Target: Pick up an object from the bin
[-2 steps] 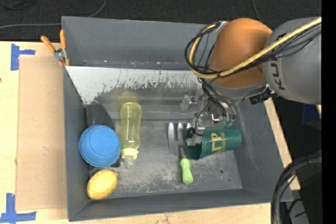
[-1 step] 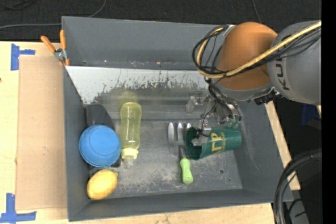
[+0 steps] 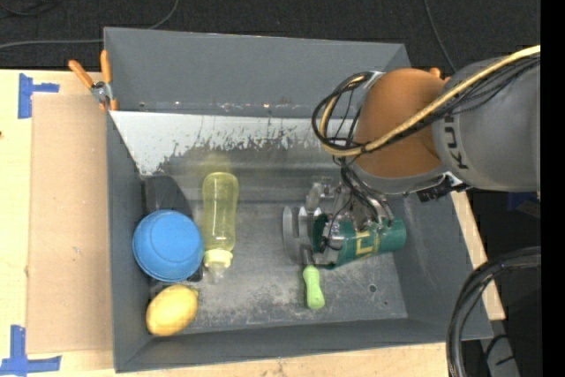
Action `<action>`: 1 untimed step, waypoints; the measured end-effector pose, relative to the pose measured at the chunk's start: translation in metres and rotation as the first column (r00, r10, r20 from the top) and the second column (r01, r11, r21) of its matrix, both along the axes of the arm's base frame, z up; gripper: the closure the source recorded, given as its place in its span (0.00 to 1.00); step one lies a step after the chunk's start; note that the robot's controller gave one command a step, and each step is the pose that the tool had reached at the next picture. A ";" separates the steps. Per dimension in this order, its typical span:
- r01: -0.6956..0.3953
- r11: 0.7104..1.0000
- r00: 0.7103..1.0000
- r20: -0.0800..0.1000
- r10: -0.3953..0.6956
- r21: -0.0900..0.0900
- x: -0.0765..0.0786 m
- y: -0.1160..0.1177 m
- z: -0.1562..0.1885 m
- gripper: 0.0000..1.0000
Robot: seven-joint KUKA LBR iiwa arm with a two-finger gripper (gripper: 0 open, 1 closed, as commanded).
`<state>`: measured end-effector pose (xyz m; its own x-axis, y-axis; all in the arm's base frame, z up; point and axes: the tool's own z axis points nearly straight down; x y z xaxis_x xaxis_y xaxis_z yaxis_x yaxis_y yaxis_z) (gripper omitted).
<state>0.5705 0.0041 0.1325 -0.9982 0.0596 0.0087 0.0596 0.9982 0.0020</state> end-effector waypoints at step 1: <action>0.157 0.988 0.988 0.009 -0.157 -0.002 0.006 0.009 -0.014 0.00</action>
Offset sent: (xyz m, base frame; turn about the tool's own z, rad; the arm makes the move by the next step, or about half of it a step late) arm 0.0067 -0.0120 0.0143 0.0340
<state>0.5760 0.0126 0.1186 -0.9765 0.2156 -0.0003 0.2156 0.9765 0.0007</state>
